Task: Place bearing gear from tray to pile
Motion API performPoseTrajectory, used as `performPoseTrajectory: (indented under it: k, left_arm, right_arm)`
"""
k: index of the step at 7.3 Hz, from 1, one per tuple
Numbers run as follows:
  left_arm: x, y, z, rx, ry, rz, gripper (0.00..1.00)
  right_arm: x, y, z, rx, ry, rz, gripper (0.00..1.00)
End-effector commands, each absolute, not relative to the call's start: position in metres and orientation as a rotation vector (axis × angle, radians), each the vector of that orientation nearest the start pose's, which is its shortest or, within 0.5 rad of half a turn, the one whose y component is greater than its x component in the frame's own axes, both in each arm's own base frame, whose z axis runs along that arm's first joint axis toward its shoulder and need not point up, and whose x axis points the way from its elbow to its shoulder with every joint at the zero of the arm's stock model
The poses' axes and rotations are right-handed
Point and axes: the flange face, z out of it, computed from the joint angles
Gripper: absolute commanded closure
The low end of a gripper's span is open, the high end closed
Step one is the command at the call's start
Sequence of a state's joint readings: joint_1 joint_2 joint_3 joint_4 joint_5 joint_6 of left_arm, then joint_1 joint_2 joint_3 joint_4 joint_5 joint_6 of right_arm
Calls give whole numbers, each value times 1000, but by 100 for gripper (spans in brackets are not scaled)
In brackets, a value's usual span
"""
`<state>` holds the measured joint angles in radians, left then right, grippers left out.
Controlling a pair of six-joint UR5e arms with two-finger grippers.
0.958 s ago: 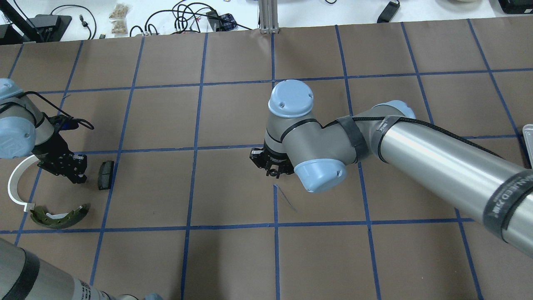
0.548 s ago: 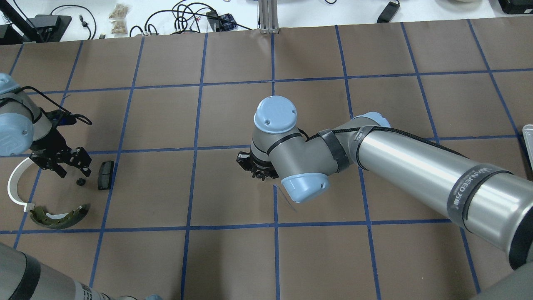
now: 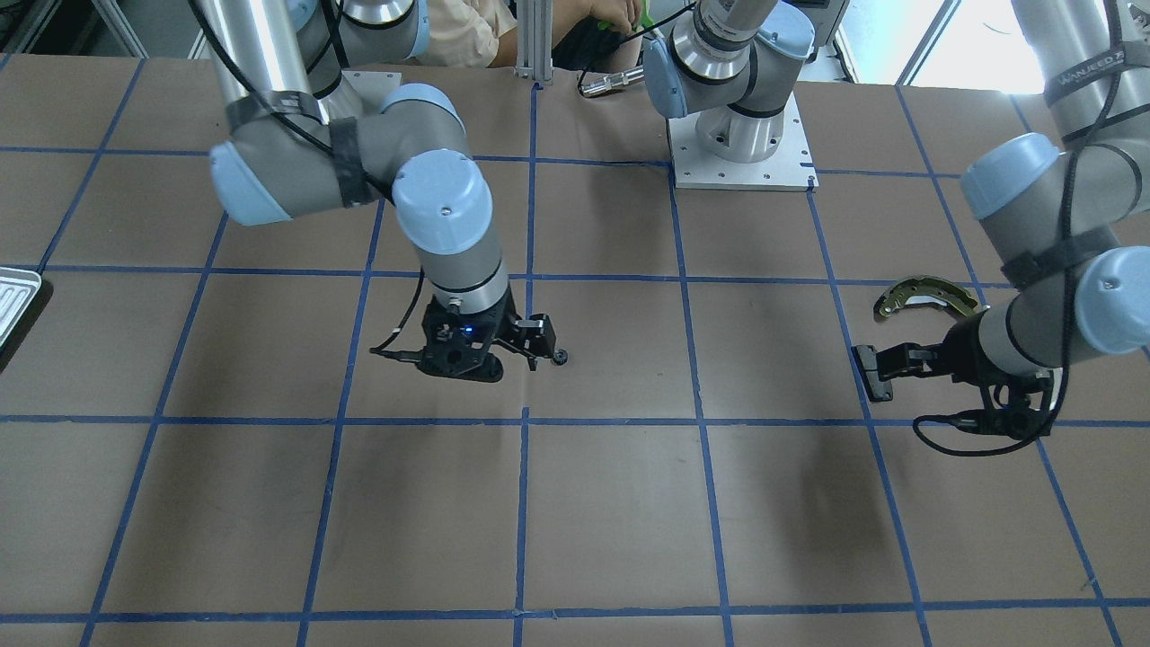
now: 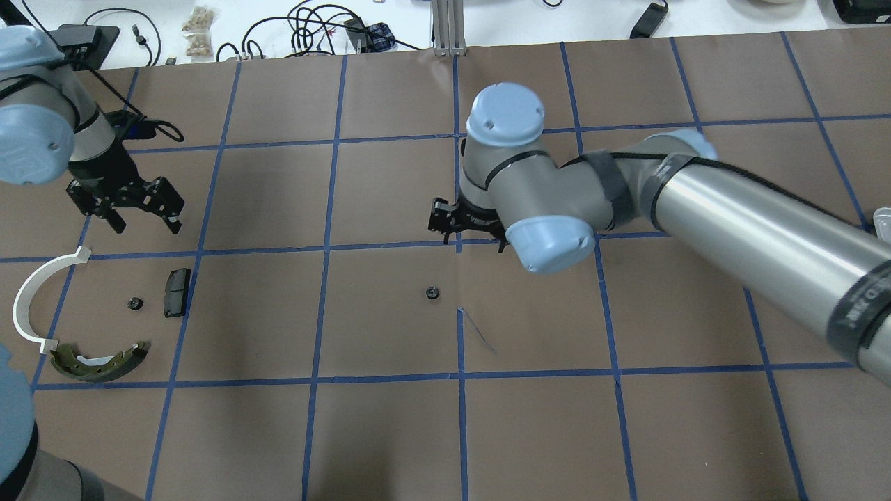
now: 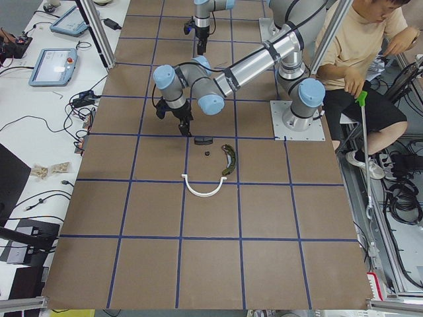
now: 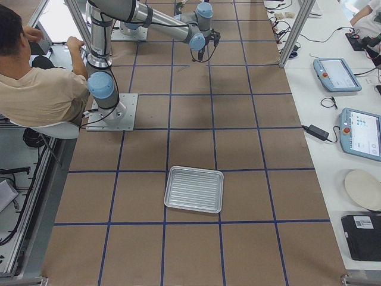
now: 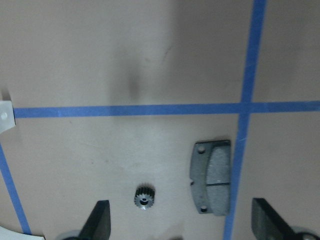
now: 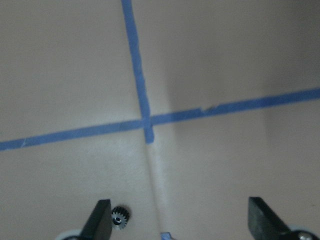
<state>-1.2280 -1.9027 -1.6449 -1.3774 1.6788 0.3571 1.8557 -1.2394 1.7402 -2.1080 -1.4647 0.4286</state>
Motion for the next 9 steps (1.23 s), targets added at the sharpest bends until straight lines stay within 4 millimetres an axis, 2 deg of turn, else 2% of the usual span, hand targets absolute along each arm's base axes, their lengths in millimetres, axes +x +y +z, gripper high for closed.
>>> performPoseTrajectory:
  k: [1,2,3,4,5,6,7,8,9]
  left_arm:
    - [-42,-581,317,102,3137,321,0]
    - [-107,-572,318,184,3126,312,0]
    - [-163,-563,306,132,3121,329,0]
    - [-203,-555,298,137,3116,315,0]
    - [-241,-542,291,199,3110,263,0]
    - [-265,-530,267,117,3121,178,0]
    - [-275,-521,240,86,3137,116,0]
    - [-287,-505,221,88,3147,111,0]
    - [-301,-494,207,90,3147,110,0]
  right_arm:
    - [230,-564,373,84,3051,64,0]
    - [211,-559,413,3,3100,96,0]
    - [195,-527,467,-62,3192,51,0]
    - [175,-510,503,-51,3190,-42,0]
    - [132,-516,510,22,3185,-50,0]
    - [112,-517,500,68,3179,0,0]
    - [123,-506,504,37,3171,-14,0]
    - [144,-489,507,-43,3170,-22,0]
    - [151,-476,510,-60,3168,-42,0]
